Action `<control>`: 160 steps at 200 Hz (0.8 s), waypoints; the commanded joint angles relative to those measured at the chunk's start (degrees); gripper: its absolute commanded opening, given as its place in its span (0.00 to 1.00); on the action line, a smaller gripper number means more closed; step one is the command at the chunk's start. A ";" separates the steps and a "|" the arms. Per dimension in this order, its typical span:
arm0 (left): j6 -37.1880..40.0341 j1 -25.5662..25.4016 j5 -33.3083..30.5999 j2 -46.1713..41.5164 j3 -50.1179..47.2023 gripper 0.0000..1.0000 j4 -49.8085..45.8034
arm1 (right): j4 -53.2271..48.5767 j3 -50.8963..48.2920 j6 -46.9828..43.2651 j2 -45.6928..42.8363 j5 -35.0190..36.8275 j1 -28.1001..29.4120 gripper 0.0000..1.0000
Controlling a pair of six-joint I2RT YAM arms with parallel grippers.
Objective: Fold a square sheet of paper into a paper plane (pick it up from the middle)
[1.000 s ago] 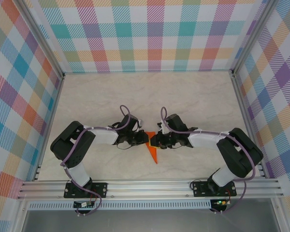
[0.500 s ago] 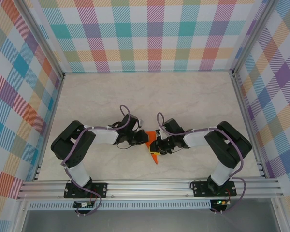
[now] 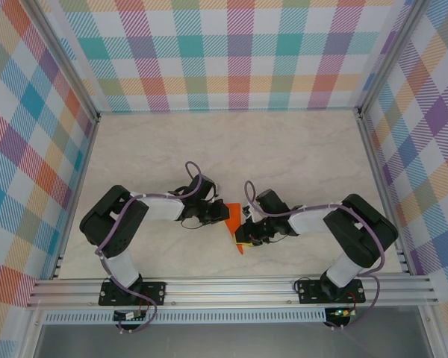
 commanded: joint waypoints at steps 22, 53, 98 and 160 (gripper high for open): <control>-0.66 -0.02 -5.85 3.58 -0.37 0.13 -4.83 | -9.91 -5.70 -3.11 -3.59 -1.12 1.50 0.24; -0.78 -0.03 -5.55 3.38 -0.41 0.13 -4.42 | -13.42 -5.56 -3.79 -7.74 1.21 1.46 0.24; -0.60 -0.03 -4.87 2.91 -0.54 0.13 -4.11 | -14.91 0.77 -1.26 -15.73 5.85 1.50 0.22; -0.46 -0.03 -4.59 2.78 -0.39 0.13 -4.12 | -8.41 5.73 3.27 -3.60 6.60 4.64 0.15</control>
